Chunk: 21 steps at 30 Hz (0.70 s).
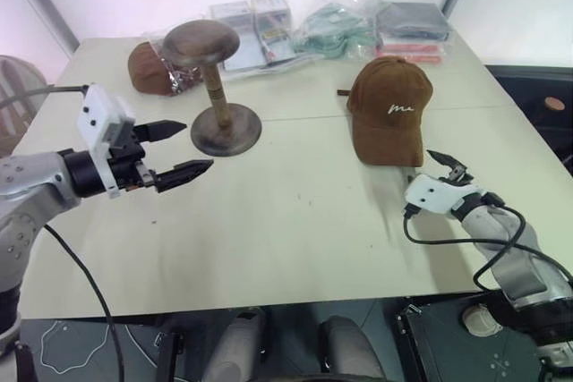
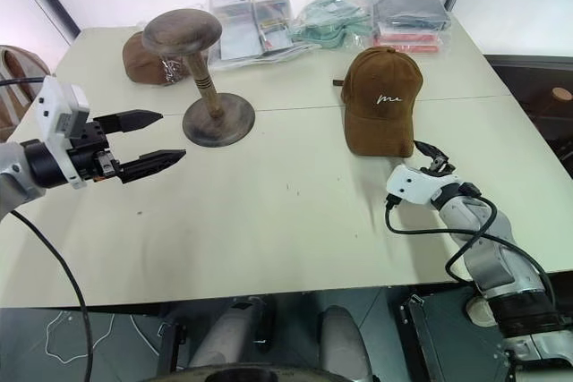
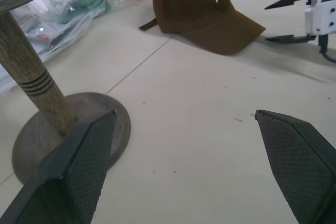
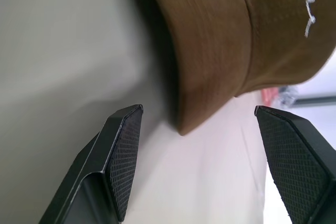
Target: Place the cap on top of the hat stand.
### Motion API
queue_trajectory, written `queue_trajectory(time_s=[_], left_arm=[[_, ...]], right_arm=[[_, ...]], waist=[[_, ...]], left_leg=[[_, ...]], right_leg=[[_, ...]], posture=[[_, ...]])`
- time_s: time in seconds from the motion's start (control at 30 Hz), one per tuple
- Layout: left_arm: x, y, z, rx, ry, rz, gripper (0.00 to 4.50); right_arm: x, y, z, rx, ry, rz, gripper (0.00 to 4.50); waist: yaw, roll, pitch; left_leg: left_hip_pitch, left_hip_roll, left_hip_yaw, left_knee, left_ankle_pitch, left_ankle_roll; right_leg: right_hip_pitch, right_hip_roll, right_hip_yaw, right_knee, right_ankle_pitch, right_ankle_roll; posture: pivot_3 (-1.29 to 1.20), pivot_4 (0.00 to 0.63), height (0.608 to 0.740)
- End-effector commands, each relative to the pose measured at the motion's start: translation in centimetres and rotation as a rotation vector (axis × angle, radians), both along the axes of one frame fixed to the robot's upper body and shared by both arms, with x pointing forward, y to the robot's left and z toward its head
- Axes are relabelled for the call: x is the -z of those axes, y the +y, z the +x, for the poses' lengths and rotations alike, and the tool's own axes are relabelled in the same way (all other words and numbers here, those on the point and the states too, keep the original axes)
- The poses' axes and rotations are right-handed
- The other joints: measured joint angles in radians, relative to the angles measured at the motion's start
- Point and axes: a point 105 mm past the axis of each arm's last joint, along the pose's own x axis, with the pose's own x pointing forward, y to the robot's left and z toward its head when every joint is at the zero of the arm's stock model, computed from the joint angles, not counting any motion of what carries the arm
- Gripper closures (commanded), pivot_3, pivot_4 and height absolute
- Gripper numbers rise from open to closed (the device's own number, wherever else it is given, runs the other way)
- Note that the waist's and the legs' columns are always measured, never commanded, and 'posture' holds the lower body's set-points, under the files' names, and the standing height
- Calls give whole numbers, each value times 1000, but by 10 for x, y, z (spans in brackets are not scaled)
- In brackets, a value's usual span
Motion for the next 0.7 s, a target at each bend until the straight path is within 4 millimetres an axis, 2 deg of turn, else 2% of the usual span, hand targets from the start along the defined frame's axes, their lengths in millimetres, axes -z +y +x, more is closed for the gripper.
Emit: queue_trajectory(time_s=[0.03, 0.43, 0.53, 0.7], left_arm=[[-13, 2, -6, -17, -51, 19, 66], [-17, 4, -14, -55, -62, 35, 66], [-18, 4, -15, -58, -64, 37, 0], [-18, 5, -14, -68, -66, 42, 0]], right_arm=[[-4, 2, 8, 9, -52, -9, 993], [5, -9, 27, 99, -86, -34, 993], [6, -7, 29, 98, -95, -26, 1877], [9, -2, 28, 88, -110, -11, 4454]], waist=[[0, 0, 0], [-1, -1, -1], [1, -1, -1], [-4, -4, -2]], left_leg=[[0, 0, 0, 0, 0, 0], [4, 0, 0, 0, 0, -1], [6, 0, 0, 0, 0, -1], [7, 0, 0, 0, 0, -1]], right_leg=[[0, 0, 0, 0, 0, 0], [2, 0, 0, 1, 0, 0], [2, 0, 0, 1, 0, 0], [3, 1, 1, 1, 0, 0]], posture=[[0, 150, 740], [0, 150, 740], [0, 150, 740], [0, 150, 740]])
